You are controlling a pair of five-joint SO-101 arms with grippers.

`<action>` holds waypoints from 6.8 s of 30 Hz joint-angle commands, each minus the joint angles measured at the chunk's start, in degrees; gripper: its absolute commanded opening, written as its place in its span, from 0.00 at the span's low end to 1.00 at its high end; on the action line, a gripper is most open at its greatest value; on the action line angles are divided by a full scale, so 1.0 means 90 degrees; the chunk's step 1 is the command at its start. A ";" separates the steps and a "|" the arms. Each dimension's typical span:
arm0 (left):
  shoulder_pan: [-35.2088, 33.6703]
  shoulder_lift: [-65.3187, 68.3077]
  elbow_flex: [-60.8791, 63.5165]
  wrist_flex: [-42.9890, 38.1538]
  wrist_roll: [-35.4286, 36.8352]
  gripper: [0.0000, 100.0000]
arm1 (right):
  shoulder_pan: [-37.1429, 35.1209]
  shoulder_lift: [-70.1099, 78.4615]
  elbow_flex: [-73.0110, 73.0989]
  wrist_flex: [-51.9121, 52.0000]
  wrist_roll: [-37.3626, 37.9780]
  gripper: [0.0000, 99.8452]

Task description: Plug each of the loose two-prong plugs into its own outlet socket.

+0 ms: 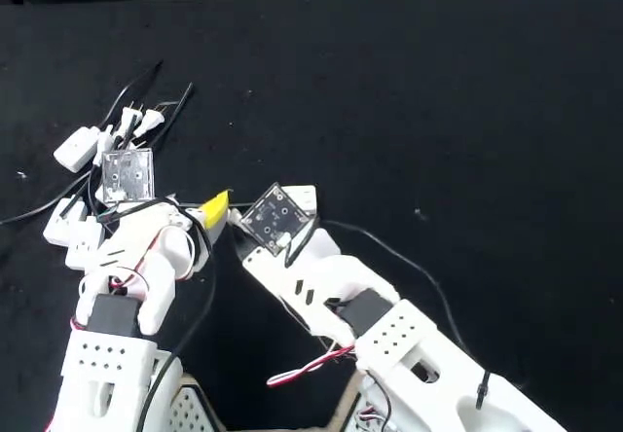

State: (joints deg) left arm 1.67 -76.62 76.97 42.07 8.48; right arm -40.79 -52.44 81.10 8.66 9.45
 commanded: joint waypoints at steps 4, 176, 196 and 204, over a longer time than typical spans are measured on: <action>0.0112 0.0039 -0.0034 -0.0039 -0.0059 0.27 | -0.0029 -0.0327 -0.0425 -0.0313 -0.0088 0.01; -0.2701 -0.0020 -0.0474 0.0000 0.1270 0.27 | 0.0274 0.5631 -0.4274 0.2842 0.1358 0.09; -0.2720 -0.0020 -0.0484 0.0000 0.1270 0.27 | 0.0313 0.6647 -0.5485 0.3868 0.1358 0.00; -0.2652 -0.0020 -0.0484 0.0010 0.1270 0.27 | 0.0225 0.4313 -0.4322 0.3741 0.1407 0.01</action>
State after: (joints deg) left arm -22.42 -75.91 76.62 42.59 19.82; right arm -37.63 -1.54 38.73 44.35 21.67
